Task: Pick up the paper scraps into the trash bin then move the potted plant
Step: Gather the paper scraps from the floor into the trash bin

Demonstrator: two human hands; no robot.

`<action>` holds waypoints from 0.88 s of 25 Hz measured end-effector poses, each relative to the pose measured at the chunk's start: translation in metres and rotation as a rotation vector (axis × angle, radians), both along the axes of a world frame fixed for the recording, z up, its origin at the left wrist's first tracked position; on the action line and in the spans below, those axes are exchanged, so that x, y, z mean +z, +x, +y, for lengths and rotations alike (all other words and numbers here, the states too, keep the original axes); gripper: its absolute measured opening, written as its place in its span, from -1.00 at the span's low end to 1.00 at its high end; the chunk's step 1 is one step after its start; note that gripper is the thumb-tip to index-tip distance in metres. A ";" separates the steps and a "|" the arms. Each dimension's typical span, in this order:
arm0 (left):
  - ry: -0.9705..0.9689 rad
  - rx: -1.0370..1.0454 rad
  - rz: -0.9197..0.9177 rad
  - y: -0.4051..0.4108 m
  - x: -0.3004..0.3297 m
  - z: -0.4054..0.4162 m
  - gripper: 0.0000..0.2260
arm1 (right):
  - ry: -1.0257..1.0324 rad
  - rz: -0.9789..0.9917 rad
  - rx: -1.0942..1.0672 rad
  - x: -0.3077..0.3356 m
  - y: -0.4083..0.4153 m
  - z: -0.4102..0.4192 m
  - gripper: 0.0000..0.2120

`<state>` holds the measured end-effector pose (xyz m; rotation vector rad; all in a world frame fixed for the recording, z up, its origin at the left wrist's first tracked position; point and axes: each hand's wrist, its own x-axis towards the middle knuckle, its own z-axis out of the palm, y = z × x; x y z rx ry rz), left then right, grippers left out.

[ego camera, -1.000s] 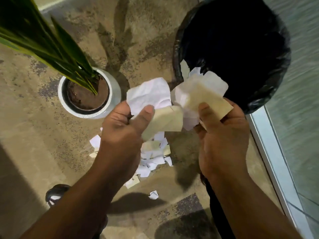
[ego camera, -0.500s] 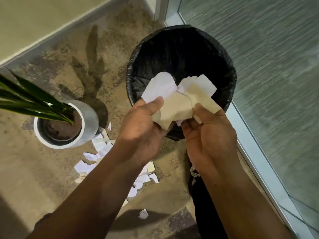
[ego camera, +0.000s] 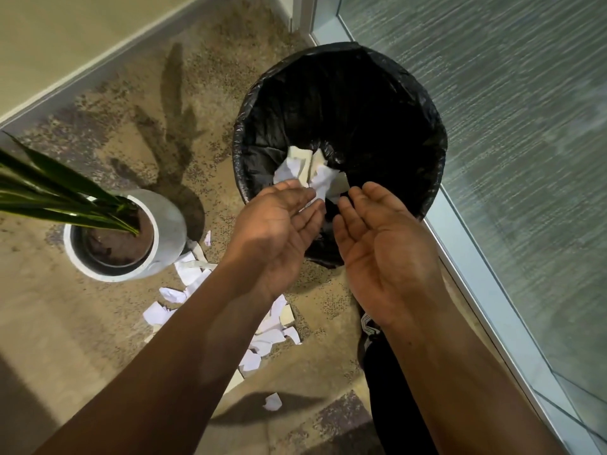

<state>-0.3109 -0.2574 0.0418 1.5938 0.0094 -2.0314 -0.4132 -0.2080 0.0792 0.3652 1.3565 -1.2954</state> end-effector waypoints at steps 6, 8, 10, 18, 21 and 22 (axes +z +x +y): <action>-0.066 -0.086 0.059 0.026 -0.001 0.009 -0.75 | -0.013 -0.050 0.061 -0.010 0.013 0.003 -0.67; -0.122 -0.078 0.019 0.045 -0.005 0.023 -0.77 | -0.017 -0.040 0.160 -0.016 0.025 0.006 -0.70; -0.150 -0.049 -0.110 0.071 -0.016 0.039 -0.75 | 0.002 0.016 0.297 -0.023 0.044 0.011 -0.71; 0.109 -0.376 -0.659 0.206 -0.117 0.081 -0.74 | 0.102 0.297 0.962 -0.082 0.126 0.056 -0.71; 0.122 -0.523 -0.581 0.245 -0.149 0.091 -0.59 | 0.183 0.453 1.247 -0.124 0.159 0.076 -0.67; 0.101 -0.543 -0.557 0.254 -0.158 0.094 -0.57 | 0.171 0.519 1.372 -0.145 0.168 0.077 -0.64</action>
